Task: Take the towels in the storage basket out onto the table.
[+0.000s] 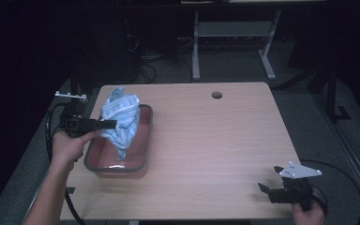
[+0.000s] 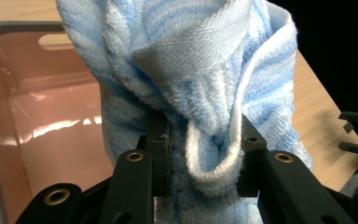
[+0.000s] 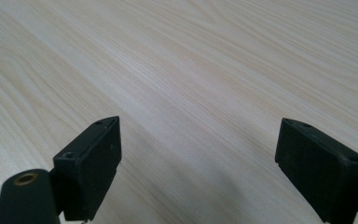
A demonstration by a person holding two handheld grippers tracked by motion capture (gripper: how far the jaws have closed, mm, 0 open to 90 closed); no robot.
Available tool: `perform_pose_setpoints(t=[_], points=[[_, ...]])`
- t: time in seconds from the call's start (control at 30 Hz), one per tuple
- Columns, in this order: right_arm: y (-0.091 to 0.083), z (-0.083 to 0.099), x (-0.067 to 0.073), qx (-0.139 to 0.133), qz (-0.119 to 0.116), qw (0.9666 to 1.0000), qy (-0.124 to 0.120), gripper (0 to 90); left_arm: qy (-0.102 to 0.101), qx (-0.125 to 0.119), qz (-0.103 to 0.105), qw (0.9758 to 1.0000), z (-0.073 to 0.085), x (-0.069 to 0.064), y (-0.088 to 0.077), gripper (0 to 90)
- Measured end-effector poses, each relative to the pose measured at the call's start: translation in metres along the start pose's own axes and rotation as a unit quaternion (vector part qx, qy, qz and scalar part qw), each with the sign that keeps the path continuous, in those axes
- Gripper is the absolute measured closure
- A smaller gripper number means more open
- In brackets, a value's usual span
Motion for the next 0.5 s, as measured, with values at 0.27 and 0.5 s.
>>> perform_pose_setpoints(t=[0.27, 0.5], points=[[0.0, 0.0, 0.0, -0.001, 0.0, 1.0, 0.0, 13.7, 0.006, -0.005, 0.01, 0.9999, -0.011, -0.012, 0.001, 65.4], [0.0, -0.001, -0.001, -0.003, 0.001, 1.0, -0.004, 13.7, 0.019, -0.003, 0.013, 0.9997, -0.021, -0.023, 0.002, 65.4]])
Point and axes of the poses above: each handheld gripper's, and its own axes: y roughly forward along the jaws, z roughly out of its underside, x roughly to its left, the point moved 1 cm from there along y, roughly forward along the jaws, and after that the axes turned 14 degrees about -x, right-handed, at the moved point
